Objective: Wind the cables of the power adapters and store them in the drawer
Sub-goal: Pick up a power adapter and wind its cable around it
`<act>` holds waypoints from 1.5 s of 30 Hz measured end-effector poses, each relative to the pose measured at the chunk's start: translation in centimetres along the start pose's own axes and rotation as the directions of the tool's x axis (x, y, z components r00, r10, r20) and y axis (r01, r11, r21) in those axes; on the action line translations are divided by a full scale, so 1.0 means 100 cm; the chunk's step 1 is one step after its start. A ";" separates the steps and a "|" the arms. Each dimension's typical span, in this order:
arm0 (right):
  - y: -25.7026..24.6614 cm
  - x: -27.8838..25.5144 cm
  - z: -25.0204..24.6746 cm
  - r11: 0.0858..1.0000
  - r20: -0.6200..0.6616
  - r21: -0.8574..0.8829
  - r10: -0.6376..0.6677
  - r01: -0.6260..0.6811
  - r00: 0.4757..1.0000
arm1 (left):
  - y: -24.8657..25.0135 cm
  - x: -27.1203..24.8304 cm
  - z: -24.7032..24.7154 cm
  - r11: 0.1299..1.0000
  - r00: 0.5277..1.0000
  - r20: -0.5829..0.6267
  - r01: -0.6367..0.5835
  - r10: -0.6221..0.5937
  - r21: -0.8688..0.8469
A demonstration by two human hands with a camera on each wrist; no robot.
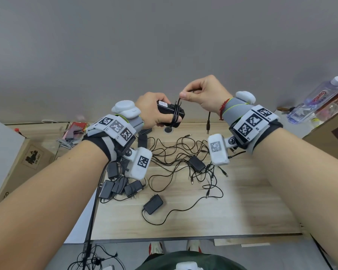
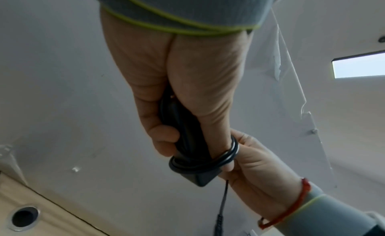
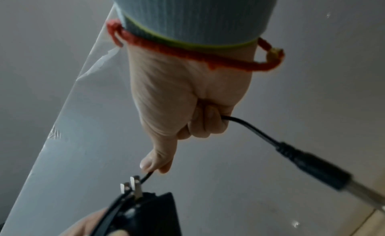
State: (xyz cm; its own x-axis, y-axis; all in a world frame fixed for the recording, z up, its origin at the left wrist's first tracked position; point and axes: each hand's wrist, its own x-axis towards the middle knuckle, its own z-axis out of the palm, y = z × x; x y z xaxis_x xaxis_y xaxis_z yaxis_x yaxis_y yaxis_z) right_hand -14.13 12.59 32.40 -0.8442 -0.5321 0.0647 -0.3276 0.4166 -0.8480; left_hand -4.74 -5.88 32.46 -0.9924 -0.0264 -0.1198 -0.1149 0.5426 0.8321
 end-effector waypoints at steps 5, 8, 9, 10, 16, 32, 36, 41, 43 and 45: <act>0.019 0.002 0.010 0.995 -0.007 -0.087 0.039 -0.040 0.999 | 0.006 0.000 0.002 0.988 0.999 0.010 -0.035 0.037 -0.152; 0.023 -0.006 0.019 0.990 0.039 -0.114 0.082 -0.077 0.996 | 0.010 0.002 0.001 0.969 0.998 -0.044 -0.056 0.047 -0.242; 0.023 -0.010 0.023 0.987 0.058 -0.136 0.097 -0.088 0.994 | 0.011 0.004 0.001 0.962 0.997 -0.070 -0.061 0.044 -0.265; 0.022 -0.014 0.028 0.983 0.072 -0.153 0.110 -0.098 0.991 | 0.011 0.005 0.001 0.956 0.994 -0.100 -0.066 0.039 -0.284; 0.020 -0.030 0.055 0.980 0.223 -0.169 0.146 -0.110 0.964 | 0.000 0.016 -0.001 0.933 0.966 -0.251 -0.039 -0.056 -0.359; -0.006 -0.023 0.057 0.993 0.224 0.061 0.086 -0.102 0.971 | -0.046 0.010 -0.002 0.972 0.944 -0.280 0.211 -0.174 0.106; -0.009 -0.020 0.050 0.946 0.193 0.296 0.079 -0.135 0.978 | -0.039 0.006 0.001 0.966 0.964 -0.243 0.162 -0.111 0.202; -0.006 -0.024 0.050 0.890 0.196 0.433 0.058 -0.140 0.979 | -0.033 0.003 0.000 0.985 0.981 -0.181 0.102 -0.076 0.138; -0.003 -0.024 0.051 0.907 0.167 0.407 0.040 -0.106 0.985 | -0.034 0.002 0.000 0.992 0.988 -0.138 0.088 -0.075 0.092; -0.001 -0.024 0.053 0.929 0.115 0.364 0.032 -0.072 0.993 | -0.035 0.002 0.001 0.994 0.988 -0.121 0.099 -0.093 0.046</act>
State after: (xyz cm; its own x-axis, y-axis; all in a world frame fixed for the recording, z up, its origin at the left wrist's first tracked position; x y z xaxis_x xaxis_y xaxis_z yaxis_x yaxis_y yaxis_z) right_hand -9.80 9.91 29.58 -0.7998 -0.5998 -0.0238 -0.0885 0.1571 -0.9836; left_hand -4.53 -7.68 29.46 -0.9754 -0.1777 -0.1305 -0.2105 0.5753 0.7904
